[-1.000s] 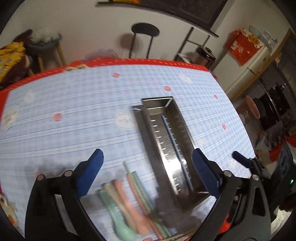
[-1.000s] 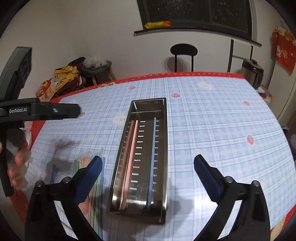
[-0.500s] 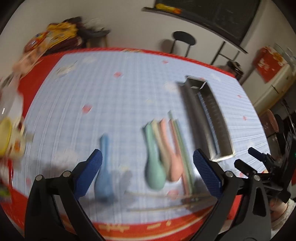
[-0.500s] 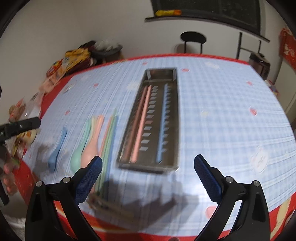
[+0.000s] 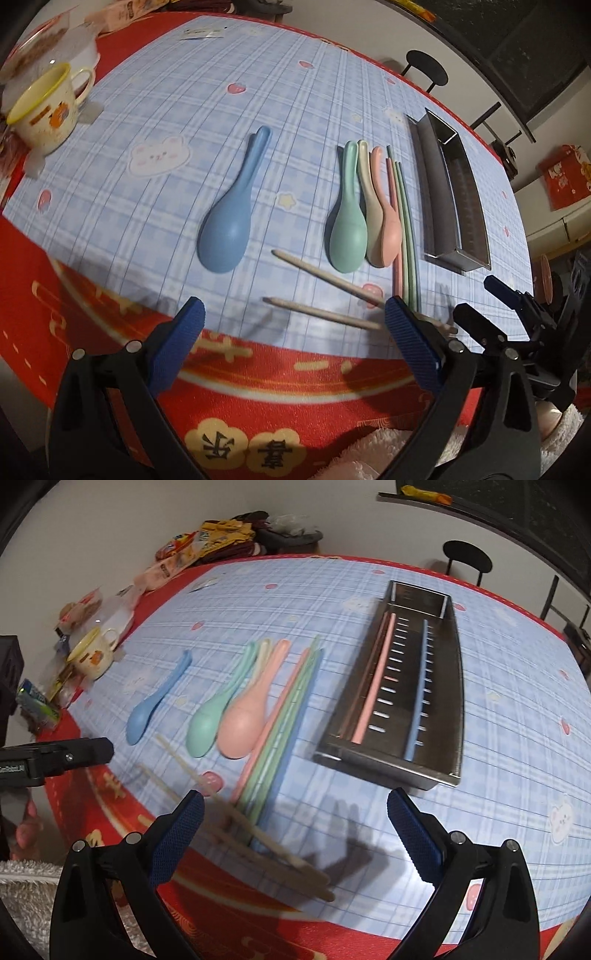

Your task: Organize utensils

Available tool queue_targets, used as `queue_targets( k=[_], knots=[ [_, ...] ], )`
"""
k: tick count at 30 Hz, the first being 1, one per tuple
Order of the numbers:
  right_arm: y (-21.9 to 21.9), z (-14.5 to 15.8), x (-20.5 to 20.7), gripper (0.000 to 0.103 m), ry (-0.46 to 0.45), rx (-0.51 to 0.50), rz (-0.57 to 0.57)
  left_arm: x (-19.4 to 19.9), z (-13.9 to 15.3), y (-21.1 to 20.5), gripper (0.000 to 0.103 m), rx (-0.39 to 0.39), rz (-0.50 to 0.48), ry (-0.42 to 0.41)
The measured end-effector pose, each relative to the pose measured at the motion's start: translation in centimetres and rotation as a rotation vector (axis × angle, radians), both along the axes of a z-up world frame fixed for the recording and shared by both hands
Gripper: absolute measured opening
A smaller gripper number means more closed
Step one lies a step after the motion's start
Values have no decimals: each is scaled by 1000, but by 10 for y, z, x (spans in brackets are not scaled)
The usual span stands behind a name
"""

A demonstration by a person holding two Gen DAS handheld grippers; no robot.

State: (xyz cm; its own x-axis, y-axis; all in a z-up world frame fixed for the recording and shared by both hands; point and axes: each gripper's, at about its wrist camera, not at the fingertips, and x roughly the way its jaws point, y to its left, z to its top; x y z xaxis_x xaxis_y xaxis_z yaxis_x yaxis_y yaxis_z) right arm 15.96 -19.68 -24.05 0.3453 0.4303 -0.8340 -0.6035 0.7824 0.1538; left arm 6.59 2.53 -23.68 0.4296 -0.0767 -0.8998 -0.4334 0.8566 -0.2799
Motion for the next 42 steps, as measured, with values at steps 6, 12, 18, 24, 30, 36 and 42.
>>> queue_targets(
  k=[6,12,18,24,30,36,42],
  knots=[
    [-2,-2,-1,85,57,37,31,-11,-3,14,86,-25,71,10],
    [0,0,3,73,96,84,20,-6,-2,31,73,74,36,33],
    [7,5,12,69,111,103,-6,17,-5,36,72,241,-74,64],
    [26,12,22,61,107,84,-5,48,-15,31,71,356,-178,100],
    [54,11,33,49,117,54,26,66,-30,32,61,365,-236,144],
    [86,0,48,38,162,2,39,72,-41,27,44,371,-320,167],
    [108,-12,55,37,190,-73,35,71,-39,28,38,334,-352,149]
  ],
)
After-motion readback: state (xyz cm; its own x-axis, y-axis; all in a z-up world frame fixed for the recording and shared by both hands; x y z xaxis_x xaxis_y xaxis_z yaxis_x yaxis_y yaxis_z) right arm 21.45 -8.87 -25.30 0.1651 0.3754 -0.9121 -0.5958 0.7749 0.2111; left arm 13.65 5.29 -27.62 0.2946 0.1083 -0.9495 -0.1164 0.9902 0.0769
